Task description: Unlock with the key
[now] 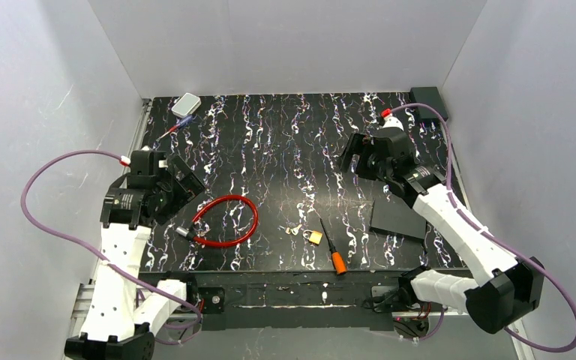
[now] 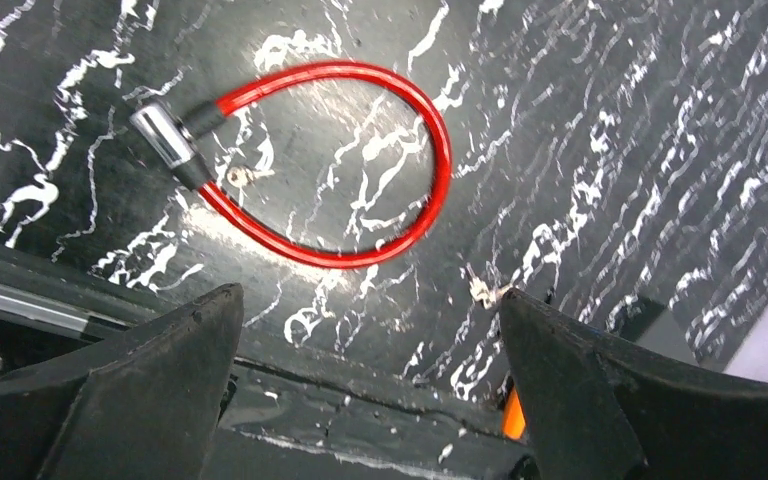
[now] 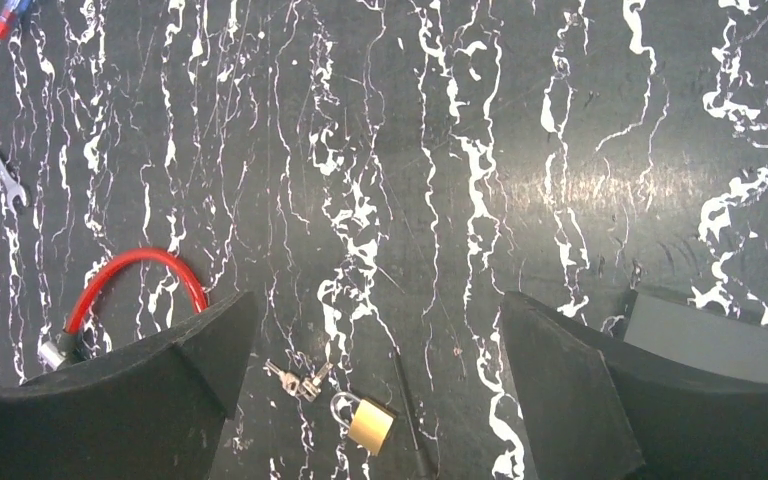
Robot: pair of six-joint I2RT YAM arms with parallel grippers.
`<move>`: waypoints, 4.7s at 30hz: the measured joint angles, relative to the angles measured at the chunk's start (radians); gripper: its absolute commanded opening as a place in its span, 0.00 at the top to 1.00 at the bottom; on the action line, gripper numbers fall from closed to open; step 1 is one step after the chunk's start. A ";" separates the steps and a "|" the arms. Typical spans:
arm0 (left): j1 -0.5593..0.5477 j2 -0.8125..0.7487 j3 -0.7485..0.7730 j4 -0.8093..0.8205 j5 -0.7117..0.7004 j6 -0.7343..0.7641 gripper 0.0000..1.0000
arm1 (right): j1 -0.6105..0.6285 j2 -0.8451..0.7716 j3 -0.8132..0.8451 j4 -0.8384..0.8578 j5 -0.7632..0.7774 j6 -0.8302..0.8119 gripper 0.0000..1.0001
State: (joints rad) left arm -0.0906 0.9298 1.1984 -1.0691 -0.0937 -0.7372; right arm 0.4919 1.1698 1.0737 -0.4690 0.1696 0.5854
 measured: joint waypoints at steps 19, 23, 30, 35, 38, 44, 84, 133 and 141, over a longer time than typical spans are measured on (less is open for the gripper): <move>0.000 -0.003 0.083 -0.198 0.129 0.126 0.14 | 0.061 0.089 -0.027 -0.039 -0.127 -0.114 0.00; 0.000 0.012 0.127 -0.230 0.161 0.148 0.14 | 0.123 0.138 0.020 -0.072 -0.130 -0.149 0.00; 0.000 -0.011 0.165 -0.269 0.165 0.208 0.15 | 0.271 0.178 0.043 -0.080 -0.143 -0.219 0.04; 0.000 -0.082 0.122 -0.280 0.162 0.224 0.16 | 0.388 0.257 0.051 -0.084 -0.128 -0.262 0.13; 0.000 -0.115 0.098 -0.290 0.161 0.224 0.18 | 0.444 0.320 0.071 -0.086 -0.125 -0.304 0.21; 0.000 -0.108 0.096 -0.280 0.167 0.219 0.22 | 0.487 0.419 0.084 -0.091 -0.147 -0.410 0.26; 0.136 0.354 -0.434 0.264 -0.130 -0.304 0.48 | 0.568 0.380 0.121 -0.208 0.037 -0.401 0.28; -0.192 0.269 -0.060 0.623 -0.485 0.666 1.00 | 0.515 0.323 0.305 -0.050 0.099 -0.320 0.23; -0.225 0.086 -0.148 0.845 -0.348 0.790 1.00 | 0.219 0.293 0.316 0.122 -0.151 0.078 0.10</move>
State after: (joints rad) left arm -0.3161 1.0161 1.0508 -0.2237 -0.4416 0.0528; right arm 0.7105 1.4628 1.3899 -0.3466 0.0181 0.6636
